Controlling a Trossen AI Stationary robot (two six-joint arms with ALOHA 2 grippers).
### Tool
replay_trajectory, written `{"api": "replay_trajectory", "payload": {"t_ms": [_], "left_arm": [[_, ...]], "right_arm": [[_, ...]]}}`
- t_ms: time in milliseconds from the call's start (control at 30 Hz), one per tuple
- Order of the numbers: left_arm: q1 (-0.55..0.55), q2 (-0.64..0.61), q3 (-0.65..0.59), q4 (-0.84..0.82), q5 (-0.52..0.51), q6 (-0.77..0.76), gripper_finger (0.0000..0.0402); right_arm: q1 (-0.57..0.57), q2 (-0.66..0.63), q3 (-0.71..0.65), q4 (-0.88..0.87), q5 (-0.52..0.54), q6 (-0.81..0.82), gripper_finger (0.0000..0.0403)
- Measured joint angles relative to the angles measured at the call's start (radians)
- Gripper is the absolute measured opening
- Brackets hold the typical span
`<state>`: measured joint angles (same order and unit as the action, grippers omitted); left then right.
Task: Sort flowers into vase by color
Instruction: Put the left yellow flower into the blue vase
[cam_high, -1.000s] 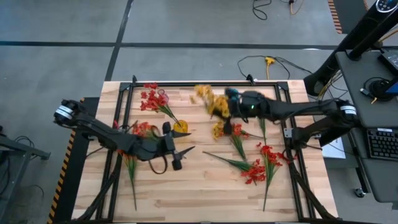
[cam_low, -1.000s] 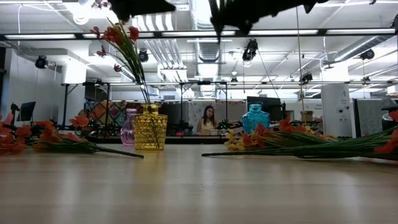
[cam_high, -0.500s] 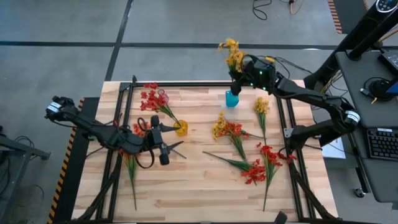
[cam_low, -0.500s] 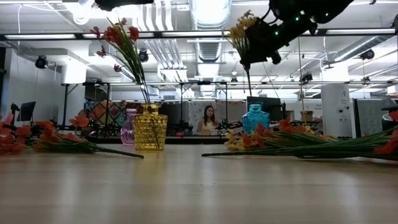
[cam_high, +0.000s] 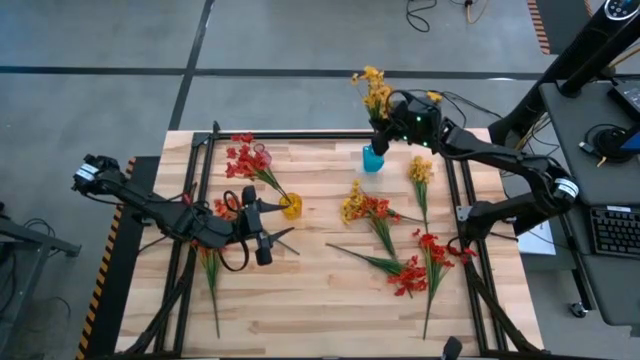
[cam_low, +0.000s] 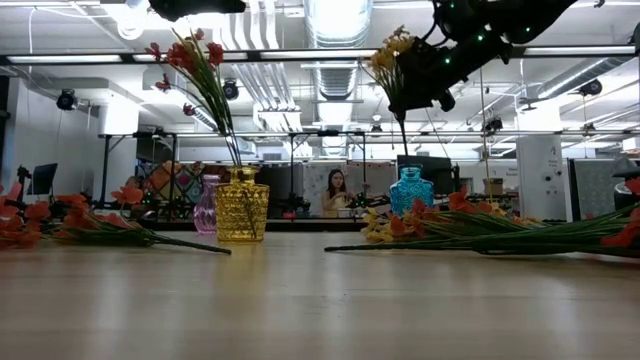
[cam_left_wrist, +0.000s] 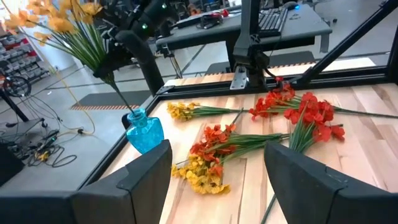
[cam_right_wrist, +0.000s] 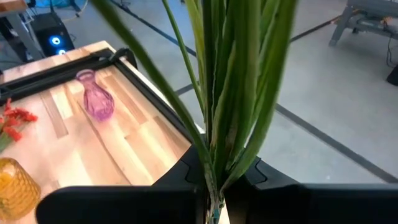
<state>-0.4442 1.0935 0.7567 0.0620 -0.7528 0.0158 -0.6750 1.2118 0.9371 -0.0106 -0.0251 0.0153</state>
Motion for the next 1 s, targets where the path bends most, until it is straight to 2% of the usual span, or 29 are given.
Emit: {"api": "replay_trajectory", "payload": {"t_ms": [267, 800, 1000], "left_arm": [[0.000, 0.000, 0.000, 0.000, 0.000, 0.000, 0.0238], [0.000, 0.001, 0.000, -0.006, 0.000, -0.007, 0.0238], [0.000, 0.001, 0.000, -0.007, 0.000, -0.007, 0.0238]], "right_arm": [[0.000, 0.000, -0.013, 0.002, 0.002, 0.011, 0.0033], [0.000, 0.000, -0.013, 0.000, 0.003, 0.038, 0.0098], [0.000, 0.000, -0.013, -0.038, 0.003, 0.038, 0.0135]]}}
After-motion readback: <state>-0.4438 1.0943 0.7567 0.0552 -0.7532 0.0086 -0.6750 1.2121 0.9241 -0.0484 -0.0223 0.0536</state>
